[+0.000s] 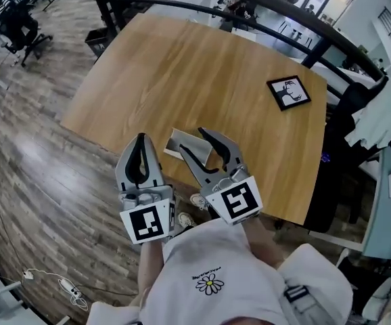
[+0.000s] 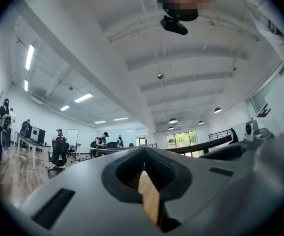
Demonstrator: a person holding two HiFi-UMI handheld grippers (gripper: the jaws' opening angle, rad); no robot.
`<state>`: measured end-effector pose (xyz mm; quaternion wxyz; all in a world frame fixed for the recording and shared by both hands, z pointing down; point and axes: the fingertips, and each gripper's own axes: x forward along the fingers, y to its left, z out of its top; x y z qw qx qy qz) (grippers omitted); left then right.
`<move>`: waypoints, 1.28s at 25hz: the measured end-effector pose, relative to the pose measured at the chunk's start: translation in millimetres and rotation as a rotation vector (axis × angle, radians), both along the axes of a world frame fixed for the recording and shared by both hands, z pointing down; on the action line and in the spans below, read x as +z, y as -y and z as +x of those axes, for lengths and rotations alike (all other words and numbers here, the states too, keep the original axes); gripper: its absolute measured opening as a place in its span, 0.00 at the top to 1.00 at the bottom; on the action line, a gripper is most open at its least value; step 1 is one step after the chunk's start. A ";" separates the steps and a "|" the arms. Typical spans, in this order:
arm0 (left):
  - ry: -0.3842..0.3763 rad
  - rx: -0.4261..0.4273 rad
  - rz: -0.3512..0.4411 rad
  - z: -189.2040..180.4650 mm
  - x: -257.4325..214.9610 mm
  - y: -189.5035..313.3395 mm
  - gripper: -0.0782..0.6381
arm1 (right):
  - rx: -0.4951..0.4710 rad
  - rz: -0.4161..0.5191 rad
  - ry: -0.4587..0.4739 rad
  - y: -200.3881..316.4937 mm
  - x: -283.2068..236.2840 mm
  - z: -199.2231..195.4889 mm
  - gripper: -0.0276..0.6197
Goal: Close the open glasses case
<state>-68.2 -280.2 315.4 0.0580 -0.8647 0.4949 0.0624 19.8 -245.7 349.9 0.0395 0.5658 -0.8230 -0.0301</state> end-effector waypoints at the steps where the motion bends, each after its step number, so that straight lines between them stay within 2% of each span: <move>1: 0.002 0.011 0.002 4.6 0.1 1.4 0.87 | 0.010 0.006 -0.004 1.2 -0.3 4.5 0.66; 3: 0.006 0.025 -0.009 9.4 4.3 1.2 0.87 | 0.026 0.004 0.004 1.0 3.3 10.7 0.66; 6: 0.006 0.031 -0.034 11.0 11.7 1.7 0.87 | 0.050 -0.046 0.079 1.4 19.1 20.2 0.66; 9: -0.007 0.027 -0.027 9.7 8.7 6.9 0.87 | 0.033 -0.066 0.120 12.5 29.5 22.9 0.63; 14: -0.009 0.023 -0.026 9.1 10.5 11.5 0.87 | -0.017 -0.140 0.119 32.4 58.4 19.7 0.59; 22: 0.003 0.010 -0.035 1.4 13.9 12.4 0.87 | -0.013 -0.282 0.108 43.5 115.7 15.7 0.61; 27: 0.000 0.008 -0.043 3.2 15.8 14.8 0.87 | -0.032 -0.375 0.044 45.8 158.8 13.0 0.61; 32: 0.004 -0.006 -0.042 -1.1 13.5 14.8 0.87 | -0.017 -0.453 0.067 48.4 191.8 14.9 0.61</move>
